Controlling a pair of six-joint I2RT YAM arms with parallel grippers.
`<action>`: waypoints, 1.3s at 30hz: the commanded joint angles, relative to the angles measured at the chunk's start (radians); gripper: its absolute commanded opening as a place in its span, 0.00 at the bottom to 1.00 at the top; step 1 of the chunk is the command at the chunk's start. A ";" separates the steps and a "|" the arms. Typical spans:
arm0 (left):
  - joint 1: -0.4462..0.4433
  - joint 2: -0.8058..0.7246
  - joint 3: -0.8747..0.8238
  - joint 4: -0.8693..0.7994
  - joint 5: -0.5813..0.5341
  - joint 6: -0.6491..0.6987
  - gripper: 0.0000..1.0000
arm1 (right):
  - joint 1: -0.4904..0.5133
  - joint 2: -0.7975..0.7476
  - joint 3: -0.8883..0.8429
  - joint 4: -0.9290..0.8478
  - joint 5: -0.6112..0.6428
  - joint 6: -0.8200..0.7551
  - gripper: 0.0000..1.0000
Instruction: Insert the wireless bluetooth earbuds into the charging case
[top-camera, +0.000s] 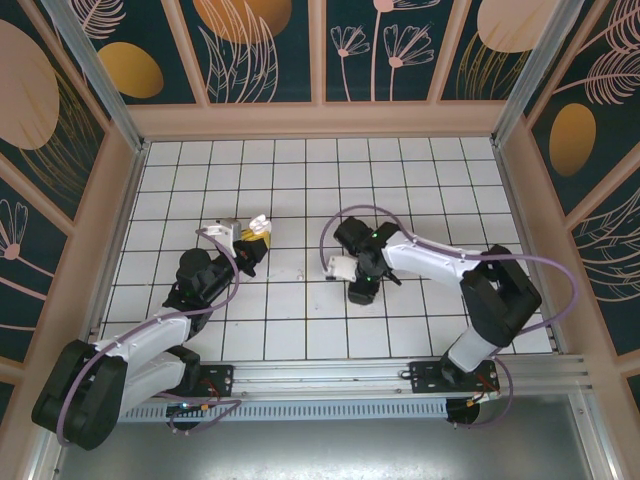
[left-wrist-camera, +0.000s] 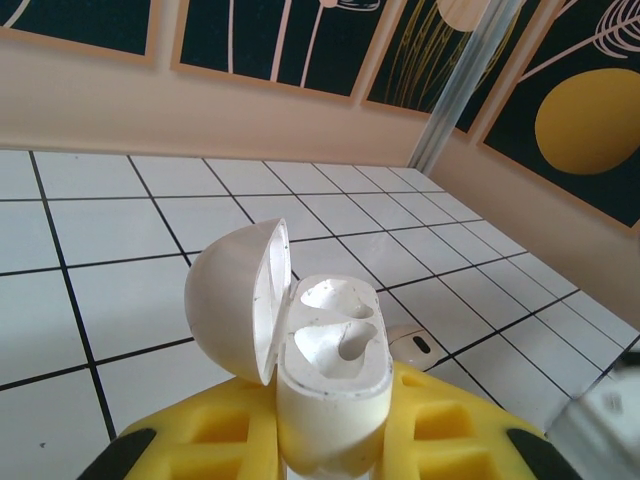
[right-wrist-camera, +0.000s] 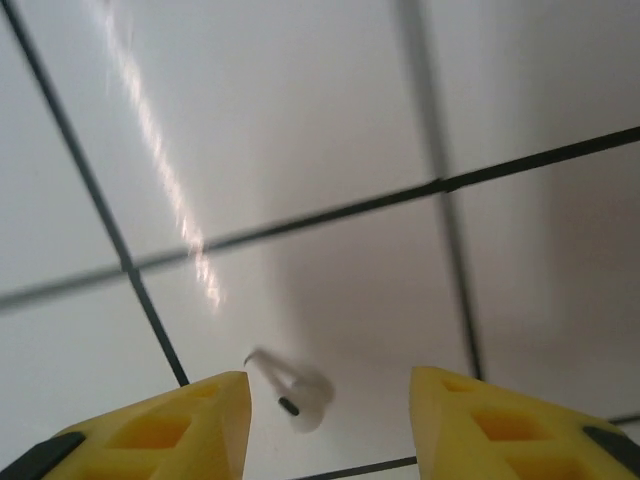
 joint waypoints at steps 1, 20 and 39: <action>0.005 0.008 0.026 0.008 0.008 0.014 0.18 | -0.009 -0.061 0.092 0.012 -0.005 0.501 0.46; 0.005 0.012 0.042 -0.012 0.016 0.011 0.18 | -0.044 -0.123 -0.153 -0.044 -0.011 1.679 0.42; 0.005 0.037 0.044 0.002 0.025 0.004 0.18 | -0.093 -0.115 -0.252 0.097 -0.035 1.697 0.39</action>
